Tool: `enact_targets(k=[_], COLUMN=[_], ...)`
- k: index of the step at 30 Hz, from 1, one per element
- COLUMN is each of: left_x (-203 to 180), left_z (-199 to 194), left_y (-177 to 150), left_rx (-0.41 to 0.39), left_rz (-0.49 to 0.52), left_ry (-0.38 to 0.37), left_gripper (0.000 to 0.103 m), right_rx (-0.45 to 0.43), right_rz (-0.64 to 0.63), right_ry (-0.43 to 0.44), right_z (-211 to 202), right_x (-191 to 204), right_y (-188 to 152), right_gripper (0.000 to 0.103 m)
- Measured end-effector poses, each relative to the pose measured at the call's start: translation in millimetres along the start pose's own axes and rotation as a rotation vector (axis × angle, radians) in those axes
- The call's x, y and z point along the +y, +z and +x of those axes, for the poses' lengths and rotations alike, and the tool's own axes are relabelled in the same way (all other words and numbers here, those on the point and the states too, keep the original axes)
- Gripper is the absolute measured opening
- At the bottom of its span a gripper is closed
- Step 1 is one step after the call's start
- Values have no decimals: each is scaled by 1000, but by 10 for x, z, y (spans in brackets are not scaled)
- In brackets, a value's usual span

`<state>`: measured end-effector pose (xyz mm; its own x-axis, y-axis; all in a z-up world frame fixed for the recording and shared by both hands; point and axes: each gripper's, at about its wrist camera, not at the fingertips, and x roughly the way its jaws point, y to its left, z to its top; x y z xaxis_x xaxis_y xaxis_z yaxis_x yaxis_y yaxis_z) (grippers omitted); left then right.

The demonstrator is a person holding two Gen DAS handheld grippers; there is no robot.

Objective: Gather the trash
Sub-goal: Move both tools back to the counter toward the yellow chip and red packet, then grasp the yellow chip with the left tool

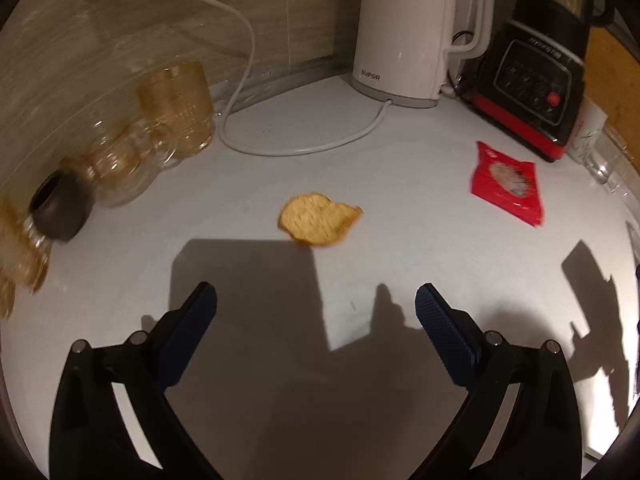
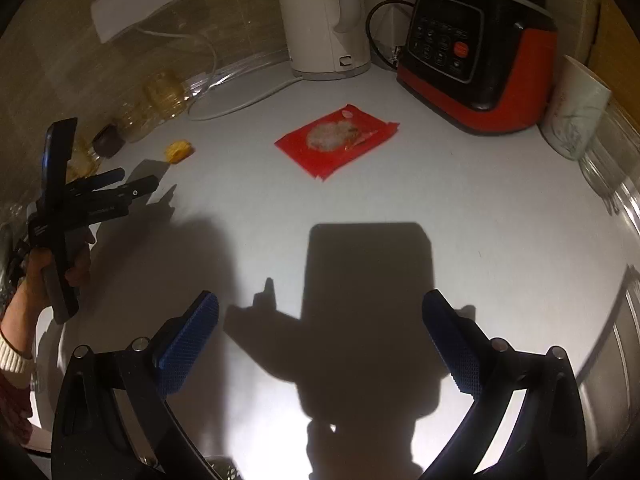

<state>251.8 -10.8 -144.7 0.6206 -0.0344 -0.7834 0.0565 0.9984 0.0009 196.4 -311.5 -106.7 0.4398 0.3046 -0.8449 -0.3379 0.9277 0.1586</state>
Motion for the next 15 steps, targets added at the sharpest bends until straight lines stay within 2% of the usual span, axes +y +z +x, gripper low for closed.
enact_targets(k=[7,8,15], left_x=[90,103,65], left_z=[397,427,511], left_y=[210,236,314], left_rx=[39,47,54], left_rz=[65,67,104], left_ry=[-7,-29,-50], left_gripper=[95,95,95], right_rx=[0,0,-2], right_rz=[-16,-20,-22], right_ry=[24,24,38], right_z=[216,234,323], right_x=[-61,-65,-99], right_y=[238,252,344], right_gripper=[101,101,101])
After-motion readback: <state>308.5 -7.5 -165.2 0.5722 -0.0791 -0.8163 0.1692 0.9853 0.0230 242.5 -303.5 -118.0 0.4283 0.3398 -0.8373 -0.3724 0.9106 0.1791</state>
